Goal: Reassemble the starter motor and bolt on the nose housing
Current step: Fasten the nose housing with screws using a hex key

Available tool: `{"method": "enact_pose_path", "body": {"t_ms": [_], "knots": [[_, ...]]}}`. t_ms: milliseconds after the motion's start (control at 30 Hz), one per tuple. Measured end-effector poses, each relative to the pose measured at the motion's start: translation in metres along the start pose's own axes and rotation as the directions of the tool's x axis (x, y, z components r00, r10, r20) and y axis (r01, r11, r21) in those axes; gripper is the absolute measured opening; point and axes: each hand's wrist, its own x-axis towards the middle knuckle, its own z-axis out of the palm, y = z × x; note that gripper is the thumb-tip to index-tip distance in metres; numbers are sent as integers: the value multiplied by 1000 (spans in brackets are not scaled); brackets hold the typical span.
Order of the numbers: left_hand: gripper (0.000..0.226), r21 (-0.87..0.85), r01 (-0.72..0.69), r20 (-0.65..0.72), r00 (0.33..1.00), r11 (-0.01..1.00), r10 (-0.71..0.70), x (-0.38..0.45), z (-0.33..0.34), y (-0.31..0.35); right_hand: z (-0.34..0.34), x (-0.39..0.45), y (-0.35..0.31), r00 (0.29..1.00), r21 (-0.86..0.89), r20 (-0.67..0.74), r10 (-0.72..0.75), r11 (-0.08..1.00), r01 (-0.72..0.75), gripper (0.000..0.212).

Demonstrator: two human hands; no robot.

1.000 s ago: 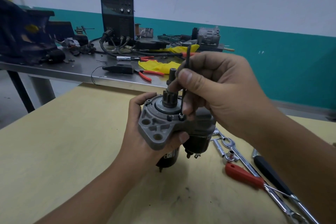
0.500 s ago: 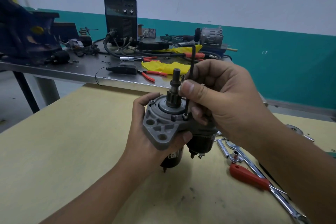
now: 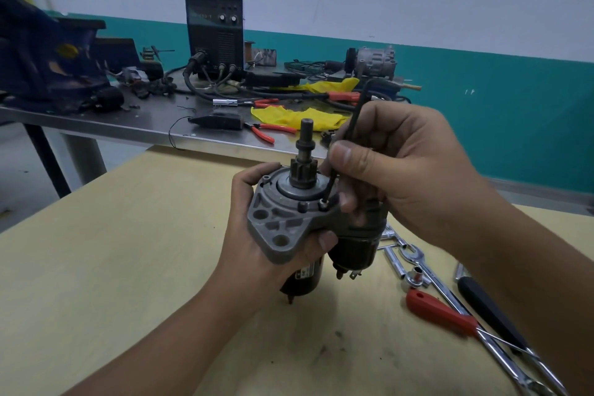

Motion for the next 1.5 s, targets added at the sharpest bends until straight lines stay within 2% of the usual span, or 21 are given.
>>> {"method": "enact_pose_path", "body": {"t_ms": [100,167,367,467,567,633,800,900,1033,1233,1333,1500], "knots": [[81,18,-12,20,1000,1000,11,1,1,1,-1,1,3,1000,-28,-23,-18,999,17,20],[81,17,-12,28,1000,1000,12,1,3,2,-2,2,4,1000,-26,0,-10,1000,10,19],[84,-5,7,29,1000,1000,-7,0,2,-2,-11,2,0,983,89,179,37,995,-54,14],[84,24,-15,32,999,1000,14,1,2,-2,-10,2,4,995,29,89,38,999,-41,10],[85,39,-29,31,999,999,27,3,3,-1,-9,1,7,1000,-37,15,14,999,-14,18],[85,50,-36,36,999,998,34,3,3,-2,-10,1,5,999,-22,28,18,1000,-18,18],[86,49,-27,50,998,998,25,2,2,-4,-14,2,1,982,104,180,58,992,-77,14],[85,49,-28,58,998,998,25,3,3,-4,-14,2,2,990,54,118,76,995,-83,9],[86,44,-30,59,998,999,28,3,4,-3,-13,0,3,996,-13,70,48,999,-48,20],[85,40,-31,55,998,999,29,3,4,-2,-16,1,2,986,128,152,73,987,-93,12],[85,36,-25,57,998,999,23,3,4,-2,-15,0,4,991,101,103,81,991,-92,9],[85,43,-38,43,998,998,36,4,3,-2,-10,-1,5,999,16,7,53,998,-53,34]]}}
